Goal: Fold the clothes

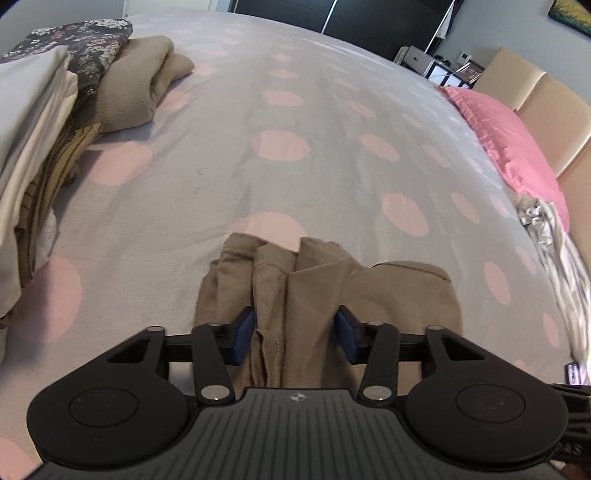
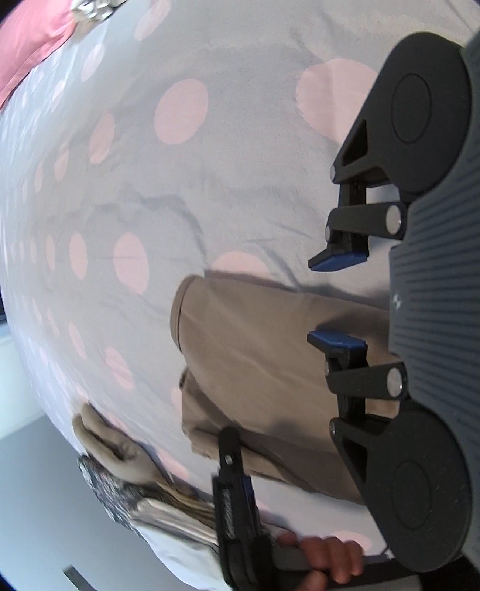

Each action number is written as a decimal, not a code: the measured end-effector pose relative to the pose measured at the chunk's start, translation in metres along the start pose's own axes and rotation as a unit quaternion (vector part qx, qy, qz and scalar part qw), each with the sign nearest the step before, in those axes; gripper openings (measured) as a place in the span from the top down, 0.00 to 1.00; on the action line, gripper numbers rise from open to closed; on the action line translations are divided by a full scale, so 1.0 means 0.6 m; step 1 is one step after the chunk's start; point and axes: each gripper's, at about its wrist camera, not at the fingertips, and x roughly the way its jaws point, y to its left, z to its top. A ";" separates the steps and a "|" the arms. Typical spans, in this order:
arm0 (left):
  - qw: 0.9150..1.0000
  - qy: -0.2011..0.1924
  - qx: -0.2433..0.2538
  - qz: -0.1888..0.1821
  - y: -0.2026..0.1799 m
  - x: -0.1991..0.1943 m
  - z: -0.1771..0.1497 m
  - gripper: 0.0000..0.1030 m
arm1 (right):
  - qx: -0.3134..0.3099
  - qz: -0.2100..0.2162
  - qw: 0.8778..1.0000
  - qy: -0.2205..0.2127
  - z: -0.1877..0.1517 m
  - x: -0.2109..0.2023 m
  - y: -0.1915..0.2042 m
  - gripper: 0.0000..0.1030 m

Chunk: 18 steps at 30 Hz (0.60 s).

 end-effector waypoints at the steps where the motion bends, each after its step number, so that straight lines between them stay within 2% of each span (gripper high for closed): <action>1: 1.000 -0.003 0.001 0.000 0.000 -0.003 0.001 0.88 | 0.003 -0.001 1.000 0.002 0.001 0.003 -0.001 0.62; 2: 1.000 -0.007 0.001 0.000 0.001 -0.006 0.001 0.92 | 0.006 -0.001 1.000 0.004 0.002 0.006 -0.001 0.62; 4: 1.000 -0.017 -0.002 -0.003 0.002 -0.015 0.003 0.95 | 0.006 -0.002 1.000 0.005 0.002 0.008 -0.001 0.62; 7: 0.999 -0.043 0.003 -0.006 0.000 -0.038 0.008 0.96 | 0.008 0.001 1.000 0.004 0.000 0.009 -0.004 0.62; 9: 0.999 -0.052 0.007 0.011 0.001 -0.040 0.010 0.96 | 0.012 0.006 1.000 0.006 0.001 0.010 -0.007 0.62; 14: 0.998 -0.037 0.005 0.046 0.019 -0.010 0.006 0.96 | 0.009 0.014 1.000 0.005 0.003 0.013 -0.004 0.62; 18: 0.997 -0.025 -0.016 0.071 0.036 -0.001 0.006 0.90 | 0.004 0.012 1.000 0.005 -0.001 0.012 -0.003 0.62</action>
